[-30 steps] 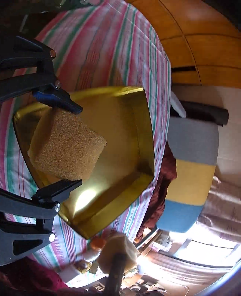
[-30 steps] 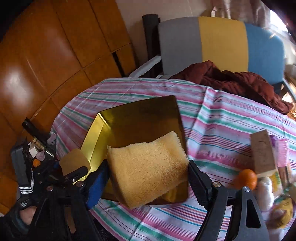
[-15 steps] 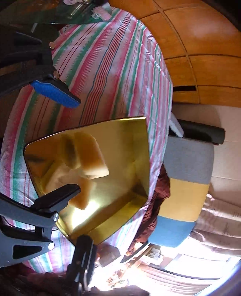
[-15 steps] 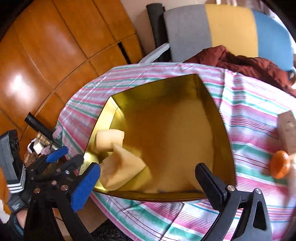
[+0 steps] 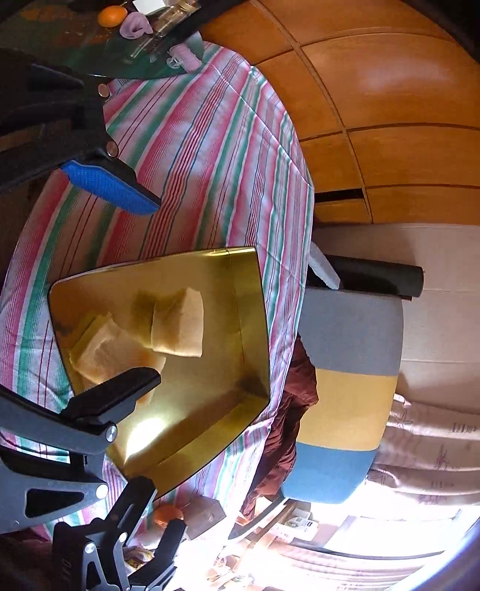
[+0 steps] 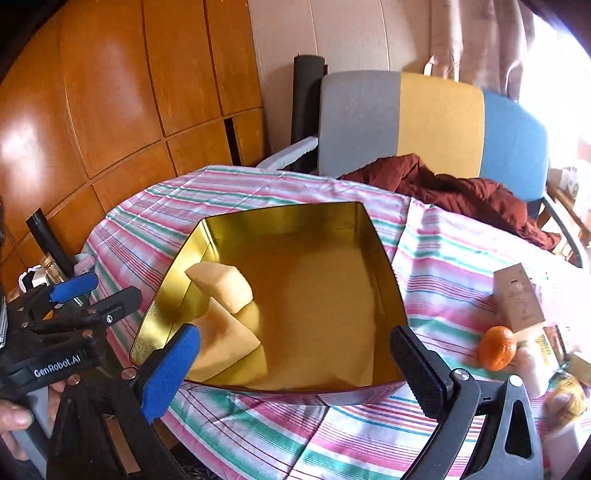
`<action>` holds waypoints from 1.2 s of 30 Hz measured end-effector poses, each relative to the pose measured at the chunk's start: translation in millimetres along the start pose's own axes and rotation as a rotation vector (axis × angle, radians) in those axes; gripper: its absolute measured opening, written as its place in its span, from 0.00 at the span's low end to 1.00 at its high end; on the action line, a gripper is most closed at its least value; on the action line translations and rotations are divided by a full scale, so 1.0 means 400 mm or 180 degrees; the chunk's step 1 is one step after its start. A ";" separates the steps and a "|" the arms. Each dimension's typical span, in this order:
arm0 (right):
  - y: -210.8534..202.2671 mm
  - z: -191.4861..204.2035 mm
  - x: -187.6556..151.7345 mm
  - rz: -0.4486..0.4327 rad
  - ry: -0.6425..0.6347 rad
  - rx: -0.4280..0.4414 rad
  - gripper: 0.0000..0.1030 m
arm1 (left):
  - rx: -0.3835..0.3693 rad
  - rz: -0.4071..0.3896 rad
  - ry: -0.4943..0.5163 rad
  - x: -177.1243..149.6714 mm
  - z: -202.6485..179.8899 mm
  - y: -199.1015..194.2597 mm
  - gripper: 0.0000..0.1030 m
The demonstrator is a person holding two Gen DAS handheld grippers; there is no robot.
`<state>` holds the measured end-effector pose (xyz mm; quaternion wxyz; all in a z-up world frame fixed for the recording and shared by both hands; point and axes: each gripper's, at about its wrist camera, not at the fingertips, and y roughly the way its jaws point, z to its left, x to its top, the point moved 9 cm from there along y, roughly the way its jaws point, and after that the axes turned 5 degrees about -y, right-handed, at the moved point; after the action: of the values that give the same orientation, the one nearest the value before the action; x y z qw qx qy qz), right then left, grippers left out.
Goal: Organize objects
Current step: 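Carry the sponge to the gold tray and open the left tool, then reach the left tool to the orange and grasp it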
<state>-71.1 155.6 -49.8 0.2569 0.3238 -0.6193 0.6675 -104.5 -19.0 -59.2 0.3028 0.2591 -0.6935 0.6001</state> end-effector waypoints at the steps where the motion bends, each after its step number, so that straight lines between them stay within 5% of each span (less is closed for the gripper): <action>1: -0.004 -0.004 -0.001 -0.0015 0.0004 -0.0024 1.00 | -0.0004 -0.0001 0.0020 -0.001 -0.006 -0.002 0.84; 21: -0.046 -0.169 -0.092 0.0001 0.0462 -0.0402 1.00 | -0.0379 0.0231 0.0202 -0.060 -0.116 0.008 0.84; 36: -0.157 -0.452 -0.241 0.0270 0.0985 -0.0978 1.00 | -0.0894 0.0387 0.0574 -0.094 -0.272 0.016 0.84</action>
<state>18.5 347.3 -84.8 0.3668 0.1482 -0.6800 0.6173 -71.4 89.3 -80.6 0.3601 0.1170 -0.7549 0.5354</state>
